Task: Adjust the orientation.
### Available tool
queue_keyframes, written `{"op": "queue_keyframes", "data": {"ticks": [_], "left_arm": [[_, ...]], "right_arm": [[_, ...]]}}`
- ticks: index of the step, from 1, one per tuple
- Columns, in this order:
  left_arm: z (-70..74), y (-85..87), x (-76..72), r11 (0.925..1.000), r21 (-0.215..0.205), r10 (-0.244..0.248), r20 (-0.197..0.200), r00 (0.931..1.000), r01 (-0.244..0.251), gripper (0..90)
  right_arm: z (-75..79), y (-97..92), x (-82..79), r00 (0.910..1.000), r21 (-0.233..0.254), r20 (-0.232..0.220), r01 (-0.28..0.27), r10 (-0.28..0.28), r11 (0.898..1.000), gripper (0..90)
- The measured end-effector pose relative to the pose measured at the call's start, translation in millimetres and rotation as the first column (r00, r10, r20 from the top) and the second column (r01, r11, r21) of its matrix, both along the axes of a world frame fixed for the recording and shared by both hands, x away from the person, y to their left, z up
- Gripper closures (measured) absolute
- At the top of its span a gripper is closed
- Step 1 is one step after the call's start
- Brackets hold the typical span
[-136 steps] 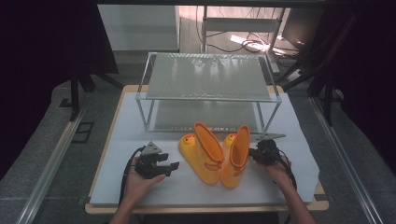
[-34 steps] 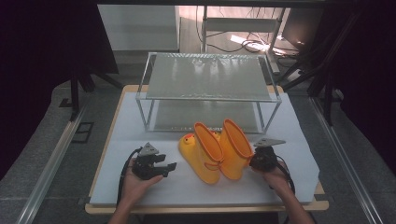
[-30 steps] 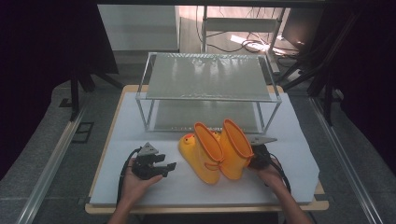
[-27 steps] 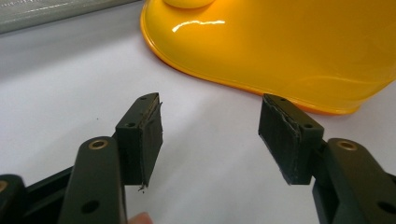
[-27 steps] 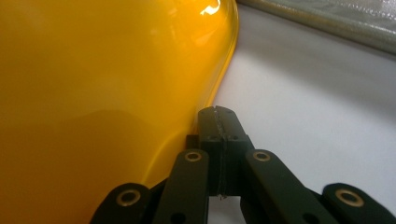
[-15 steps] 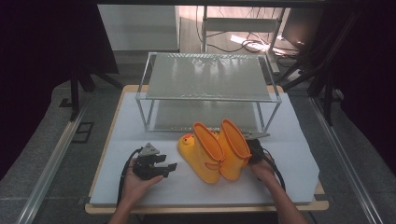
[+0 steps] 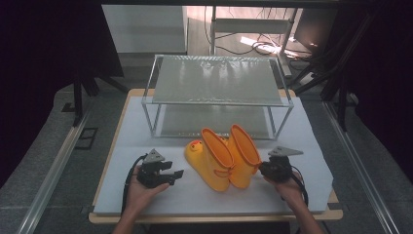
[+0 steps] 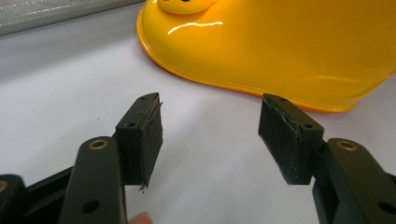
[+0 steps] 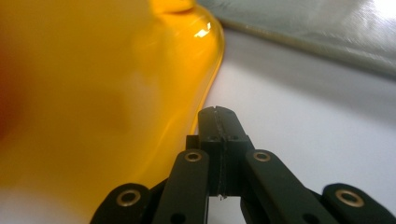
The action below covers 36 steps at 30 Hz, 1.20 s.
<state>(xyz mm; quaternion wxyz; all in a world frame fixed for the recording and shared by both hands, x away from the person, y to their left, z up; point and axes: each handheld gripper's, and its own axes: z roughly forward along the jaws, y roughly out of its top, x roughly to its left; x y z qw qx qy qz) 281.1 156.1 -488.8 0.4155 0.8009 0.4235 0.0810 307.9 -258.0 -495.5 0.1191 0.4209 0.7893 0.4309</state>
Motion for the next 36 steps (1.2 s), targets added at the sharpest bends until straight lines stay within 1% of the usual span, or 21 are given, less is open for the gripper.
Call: {"op": "queue_keyframes", "data": {"ticks": [3, 4, 5, 6, 7, 9, 11, 12, 14, 16, 18, 24, 27, 29, 31, 33, 36], "left_arm": [[1.6, -1.6, -0.9, 1.0000, 0.001, -0.003, 0.005, 1.0000, 0.003, 40.1], [1.9, -2.3, -1.2, 1.0000, 0.001, -0.005, 0.005, 1.0000, 0.005, 40.0], [1.9, -3.3, -1.3, 1.0000, 0.002, -0.006, 0.005, 1.0000, 0.006, 40.0], [1.6, -4.2, -1.4, 1.0000, 0.002, -0.010, 0.005, 0.9999, 0.010, 40.0], [1.4, -4.8, -1.4, 0.9999, 0.004, -0.010, 0.005, 0.9999, 0.010, 40.0], [0.7, -6.5, -1.4, 0.9999, 0.006, -0.014, 0.002, 0.9999, 0.014, 40.0], [0.5, -7.3, -1.5, 0.9998, 0.007, -0.016, 0.002, 0.9999, 0.016, 40.0], [0.5, -7.3, -1.6, 0.9998, 0.008, -0.016, 0.003, 0.9999, 0.016, 40.0], [0.6, -6.7, -1.6, 0.9999, 0.005, -0.015, 0.003, 0.9999, 0.015, 40.0], [0.3, -5.6, -1.0, 0.9999, 0.003, -0.012, 0.002, 0.9999, 0.012, 40.0], [-0.4, -5.2, -0.5, 0.9999, 0.004, -0.010, 0.000, 1.0000, 0.010, 40.0], [-0.7, -7.5, -1.1, 0.9998, 0.008, -0.018, -0.002, 0.9998, 0.018, 40.0], [-1.0, -7.4, -1.5, 0.9998, 0.007, -0.018, -0.002, 0.9998, 0.018, 40.0], [-1.0, -6.6, -1.3, 0.9999, 0.008, -0.015, -0.002, 0.9999, 0.015, 40.0], [-0.8, -5.8, -1.4, 0.9999, 0.006, -0.014, -0.002, 0.9999, 0.014, 40.0], [-0.2, -4.9, -1.8, 0.9999, 0.004, -0.012, 0.000, 0.9999, 0.012, 40.0], [0.8, -3.3, -2.1, 1.0000, 0.002, -0.007, 0.003, 1.0000, 0.007, 40.1]], "right_arm": [[3.4, -10.8, -29.9, 0.9997, 0.026, 0.012, -0.021, 0.020, 0.999, 89.6], [3.7, -12.3, -39.0, 0.9993, 0.026, 0.021, -0.032, 0.031, 0.999, 89.6], [3.5, -12.6, -47.2, 0.9987, 0.032, 0.020, -0.048, 0.048, 0.998, 89.6], [2.7, -10.6, -56.1, 0.9973, 0.042, 0.006, -0.073, 0.073, 0.996, 89.6], [1.4, -7.5, -61.1, 0.9954, 0.038, 0.005, -0.096, 0.096, 0.995, 89.5], [-1.2, 1.2, -65.5, 0.9918, 0.034, 0.003, -0.128, 0.128, 0.991, 89.5], [-2.6, 9.0, -63.4, 0.9910, 0.023, 0.011, -0.134, 0.134, 0.991, 89.6], [-2.6, 13.1, -59.9, 0.9916, 0.022, 0.011, -0.129, 0.129, 0.991, 89.6], [-1.2, 15.8, -54.5, 0.9917, 0.024, 0.009, -0.128, 0.128, 0.991, 89.6], [-0.9, 15.7, -51.6, 0.9928, 0.017, 0.010, -0.119, 0.119, 0.993, 89.6], [-1.6, 15.2, -48.9, 0.9928, 0.034, -0.002, -0.119, 0.120, 0.992, 89.6], [-2.6, 17.7, -44.7, 0.9925, 0.045, -0.003, -0.122, 0.122, 0.992, 89.6], [-2.0, 17.6, -46.5, 0.9918, 0.042, -0.004, -0.127, 0.127, 0.991, 89.5], [-1.3, 15.1, -48.0, 0.9916, 0.058, -0.002, -0.129, 0.129, 0.990, 89.3], [2.6, 9.9, -49.7, 0.9921, 0.085, 0.009, -0.126, 0.125, 0.988, 86.2], [6.7, 5.8, -51.2, 0.9922, 0.090, 0.029, -0.123, 0.121, 0.988, 82.7], [13.5, -1.5, -53.6, 0.9930, 0.098, 0.040, -0.115, 0.111, 0.989, 76.7]]}}
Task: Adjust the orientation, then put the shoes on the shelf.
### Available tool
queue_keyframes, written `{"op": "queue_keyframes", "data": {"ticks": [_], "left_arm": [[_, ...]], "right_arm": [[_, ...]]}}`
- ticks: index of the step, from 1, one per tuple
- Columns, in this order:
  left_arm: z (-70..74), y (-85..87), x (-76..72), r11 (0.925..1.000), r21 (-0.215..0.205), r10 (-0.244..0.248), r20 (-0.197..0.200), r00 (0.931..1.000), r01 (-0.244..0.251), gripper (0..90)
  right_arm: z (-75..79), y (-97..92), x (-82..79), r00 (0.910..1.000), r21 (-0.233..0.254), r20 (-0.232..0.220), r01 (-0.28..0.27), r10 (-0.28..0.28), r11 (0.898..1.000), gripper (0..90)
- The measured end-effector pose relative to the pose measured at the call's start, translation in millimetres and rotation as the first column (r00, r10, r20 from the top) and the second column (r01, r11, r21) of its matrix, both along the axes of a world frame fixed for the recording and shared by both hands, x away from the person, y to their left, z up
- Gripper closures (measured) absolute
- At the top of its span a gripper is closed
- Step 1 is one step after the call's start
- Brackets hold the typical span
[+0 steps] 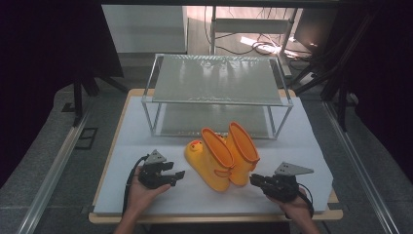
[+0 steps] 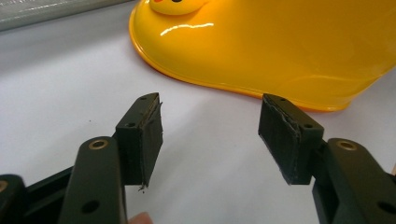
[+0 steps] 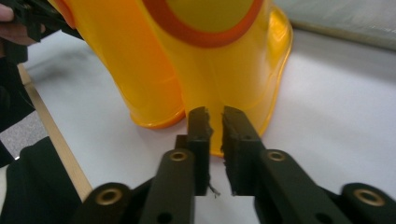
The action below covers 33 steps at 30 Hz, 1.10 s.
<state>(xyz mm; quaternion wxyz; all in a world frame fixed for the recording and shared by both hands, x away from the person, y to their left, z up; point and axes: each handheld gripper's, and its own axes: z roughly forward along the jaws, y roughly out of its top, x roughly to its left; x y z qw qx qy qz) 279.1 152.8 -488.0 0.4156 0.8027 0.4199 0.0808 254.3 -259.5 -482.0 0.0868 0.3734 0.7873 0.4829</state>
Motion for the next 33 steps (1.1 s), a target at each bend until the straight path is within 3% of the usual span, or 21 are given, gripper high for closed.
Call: {"op": "queue_keyframes", "data": {"ticks": [10, 17, 19, 24, 27, 33], "left_arm": [[0.9, 0.2, 0.3, 1.0000, -0.005, 0.004, 0.001, 1.0000, -0.004, 40.1], [1.4, 1.4, -0.4, 1.0000, -0.007, 0.005, 0.003, 1.0000, -0.005, 40.1], [1.4, 1.5, -0.3, 1.0000, -0.007, 0.007, 0.000, 1.0000, -0.006, 40.1], [2.0, 0.7, 0.2, 1.0000, -0.009, 0.003, 0.000, 1.0000, -0.003, 40.1], [1.7, 0.4, 0.3, 0.9999, -0.013, 0.004, -0.004, 1.0000, -0.004, 40.1], [2.2, -0.1, 1.4, 0.9999, -0.015, -0.005, -0.003, 1.0000, 0.005, 40.0]], "right_arm": [[18.5, -16.5, -0.7, 0.9991, 0.037, 0.024, 0.033, -0.034, 0.999, 55.4], [39.6, -31.3, 6.2, 0.9988, 0.051, -0.007, 0.048, -0.048, 0.998, 43.9], [51.4, -35.4, 9.3, 0.9988, 0.058, -0.015, 0.048, -0.047, 0.997, 43.0], [99.2, -40.6, 16.8, 0.9993, 0.050, -0.026, 0.028, -0.026, 0.998, 41.0], [128.3, -36.6, 22.7, 0.9986, 0.020, -0.053, -0.005, 0.006, 1.000, 40.2], [161.4, -17.9, 38.0, 0.9920, 0.008, -0.112, -0.056, 0.057, 0.998, 39.6]]}}
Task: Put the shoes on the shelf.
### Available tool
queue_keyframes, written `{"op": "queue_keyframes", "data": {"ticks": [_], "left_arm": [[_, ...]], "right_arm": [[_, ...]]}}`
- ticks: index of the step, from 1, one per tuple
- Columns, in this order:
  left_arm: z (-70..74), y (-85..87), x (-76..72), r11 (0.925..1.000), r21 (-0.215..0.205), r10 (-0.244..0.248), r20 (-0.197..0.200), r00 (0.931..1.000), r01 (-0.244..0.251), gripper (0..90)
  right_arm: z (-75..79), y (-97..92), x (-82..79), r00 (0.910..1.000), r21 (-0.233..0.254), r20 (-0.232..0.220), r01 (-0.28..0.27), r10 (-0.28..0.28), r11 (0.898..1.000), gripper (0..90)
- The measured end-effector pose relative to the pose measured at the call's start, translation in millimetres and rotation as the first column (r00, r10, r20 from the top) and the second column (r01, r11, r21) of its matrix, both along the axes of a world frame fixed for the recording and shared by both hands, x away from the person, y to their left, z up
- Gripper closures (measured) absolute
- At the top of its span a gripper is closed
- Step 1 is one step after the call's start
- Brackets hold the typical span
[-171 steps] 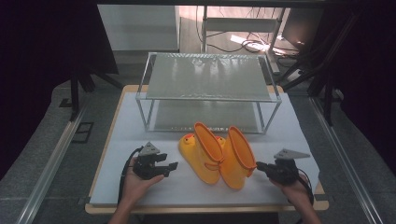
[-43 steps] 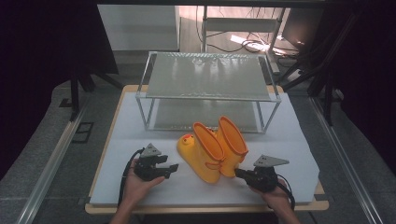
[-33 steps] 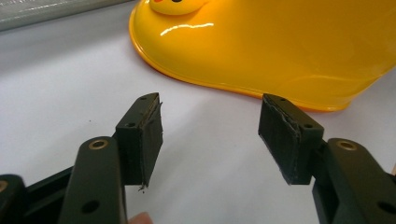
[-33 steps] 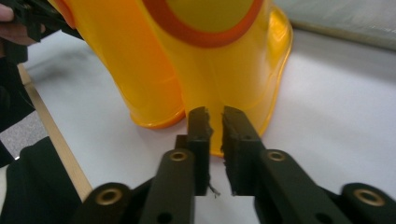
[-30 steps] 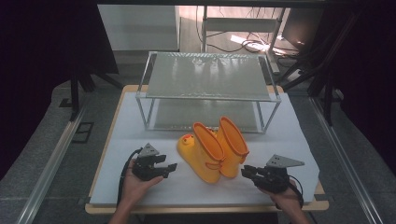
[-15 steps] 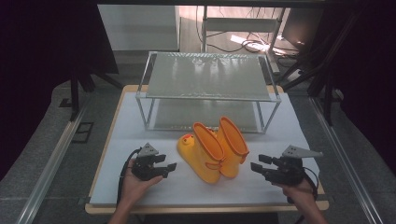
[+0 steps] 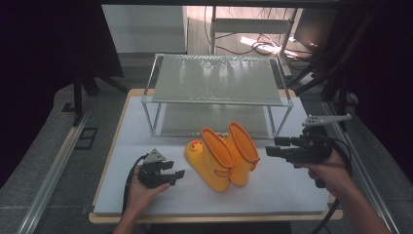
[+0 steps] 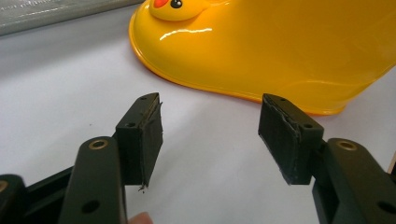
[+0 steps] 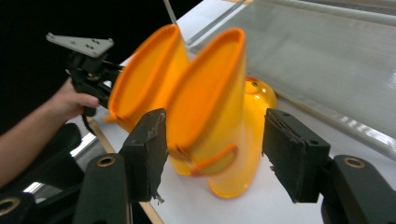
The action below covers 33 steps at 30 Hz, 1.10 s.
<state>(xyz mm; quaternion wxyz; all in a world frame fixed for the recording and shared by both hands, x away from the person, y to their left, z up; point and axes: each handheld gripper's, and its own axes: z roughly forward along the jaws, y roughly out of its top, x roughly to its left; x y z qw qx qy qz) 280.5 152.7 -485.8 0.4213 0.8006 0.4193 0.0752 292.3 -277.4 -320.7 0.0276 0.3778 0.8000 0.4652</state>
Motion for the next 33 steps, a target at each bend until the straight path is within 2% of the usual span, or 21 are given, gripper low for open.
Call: {"op": "queue_keyframes", "data": {"ticks": [5, 8, 16, 21, 23, 24, 27, 31, 33], "left_arm": [[-0.4, 0.8, 0.7, 1.0000, 0.000, 0.000, 0.000, 1.0000, 0.000, 40.0], [-0.1, 2.4, 1.0, 1.0000, -0.003, 0.005, -0.001, 1.0000, -0.005, 40.1], [-0.2, 3.5, 0.8, 1.0000, -0.003, 0.006, 0.001, 1.0000, -0.006, 40.1], [-1.0, 3.4, 1.1, 1.0000, -0.004, 0.006, -0.001, 1.0000, -0.006, 40.1], [-1.2, 3.0, 1.1, 1.0000, -0.003, 0.007, 0.000, 1.0000, -0.007, 40.0], [-1.3, 2.7, 1.0, 1.0000, -0.003, 0.007, -0.001, 1.0000, -0.007, 40.0], [-1.6, 1.9, 0.8, 1.0000, -0.002, 0.005, -0.001, 1.0000, -0.005, 40.1], [-1.6, 1.6, 0.8, 1.0000, -0.003, 0.004, -0.001, 1.0000, -0.004, 40.0], [-1.7, 1.6, 0.8, 1.0000, -0.003, 0.005, -0.001, 1.0000, -0.005, 40.0]], "right_arm": [[12.3, 25.6, 14.3, 0.9982, -0.004, -0.041, -0.043, 0.043, 0.999, 39.7], [14.5, 45.9, 25.4, 0.9941, -0.018, -0.087, -0.067, 0.065, 0.998, 39.5], [2.2, 85.7, 48.1, 0.9782, -0.097, -0.198, -0.083, 0.062, 0.992, 37.3], [-3.6, 102.0, 51.8, 0.9723, -0.137, -0.228, -0.085, 0.052, 0.987, 35.8], [-6.0, 107.1, 52.1, 0.9673, -0.143, -0.249, -0.089, 0.051, 0.986, 34.1], [-6.8, 109.7, 51.9, 0.9680, -0.156, -0.247, -0.085, 0.044, 0.984, 33.4], [-10.6, 115.9, 52.5, 0.9676, -0.194, -0.251, -0.074, 0.024, 0.978, 32.4], [-19.9, 128.6, 51.6, 0.9621, -0.275, -0.273, -0.082, 0.004, 0.958, 33.5], [-23.0, 134.1, 51.7, 0.9605, -0.309, -0.278, -0.078, -0.012, 0.948, 37.0]]}}
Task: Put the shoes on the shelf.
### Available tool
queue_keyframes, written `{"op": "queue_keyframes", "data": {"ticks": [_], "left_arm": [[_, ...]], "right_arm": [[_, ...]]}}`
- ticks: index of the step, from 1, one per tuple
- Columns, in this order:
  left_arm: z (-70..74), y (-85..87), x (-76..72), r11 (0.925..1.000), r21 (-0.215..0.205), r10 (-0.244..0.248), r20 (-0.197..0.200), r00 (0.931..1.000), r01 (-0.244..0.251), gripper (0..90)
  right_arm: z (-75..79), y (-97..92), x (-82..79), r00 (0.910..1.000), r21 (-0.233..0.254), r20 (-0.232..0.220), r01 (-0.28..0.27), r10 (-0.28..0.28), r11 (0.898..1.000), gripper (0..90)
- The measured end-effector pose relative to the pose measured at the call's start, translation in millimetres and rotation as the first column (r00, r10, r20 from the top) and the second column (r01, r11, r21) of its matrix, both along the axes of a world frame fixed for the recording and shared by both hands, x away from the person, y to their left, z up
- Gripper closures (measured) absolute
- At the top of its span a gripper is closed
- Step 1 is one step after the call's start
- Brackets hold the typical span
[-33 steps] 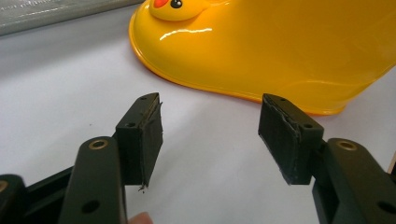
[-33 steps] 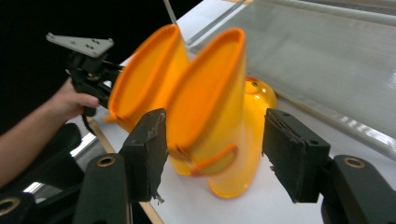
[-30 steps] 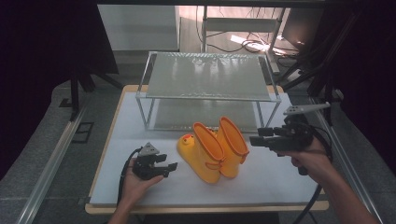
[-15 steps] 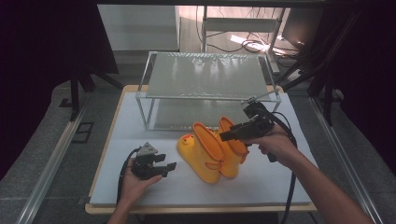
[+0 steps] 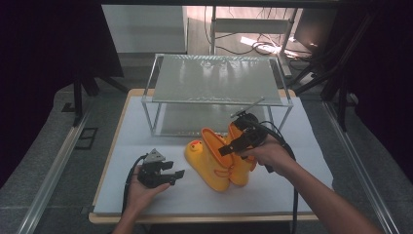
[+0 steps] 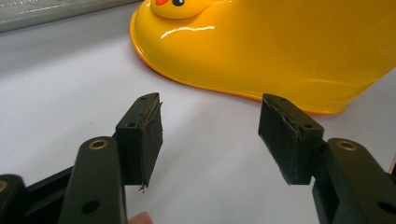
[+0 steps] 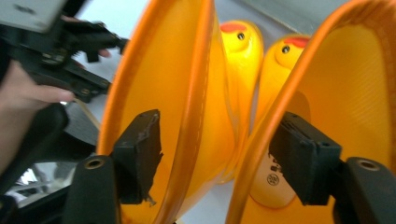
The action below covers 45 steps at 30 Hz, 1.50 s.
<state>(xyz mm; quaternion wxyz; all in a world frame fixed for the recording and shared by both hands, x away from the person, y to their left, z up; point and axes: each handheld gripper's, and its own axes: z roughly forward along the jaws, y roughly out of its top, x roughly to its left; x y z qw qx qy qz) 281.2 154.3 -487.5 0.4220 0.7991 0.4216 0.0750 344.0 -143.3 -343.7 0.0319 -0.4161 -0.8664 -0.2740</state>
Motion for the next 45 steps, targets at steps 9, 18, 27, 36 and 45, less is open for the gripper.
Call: {"op": "queue_keyframes", "data": {"ticks": [9, 18, 27, 36, 45], "left_arm": [[0.5, 1.4, 0.0, 1.0000, -0.005, 0.002, 0.002, 1.0000, -0.002, 40.0], [1.3, 3.8, 0.1, 0.9999, -0.008, 0.006, 0.004, 1.0000, -0.006, 40.0], [1.0, 4.7, 0.3, 0.9999, -0.010, 0.010, 0.005, 0.9999, -0.010, 40.0], [1.0, 6.6, 0.8, 0.9998, -0.013, 0.014, 0.003, 0.9999, -0.013, 40.0], [1.6, 8.5, 1.2, 0.9997, -0.014, 0.018, 0.003, 0.9998, -0.018, 40.0]], "right_arm": [[-4.8, 15.9, 2.7, 0.9999, -0.154, 0.011, 0.010, -0.008, 0.988, 69.4], [-11.0, 7.2, 11.0, 0.9985, -0.140, -0.034, 0.038, -0.043, 0.989, 85.6], [-10.6, -5.1, 19.3, 0.9957, -0.073, -0.077, 0.045, -0.050, 0.996, 86.2], [1.1, -17.6, 16.5, 0.9951, -0.003, -0.096, 0.023, -0.023, 1.000, 86.3], [30.6, -49.7, -6.4, 0.9978, 0.061, -0.059, 0.033, -0.029, 0.998, 86.3]]}}
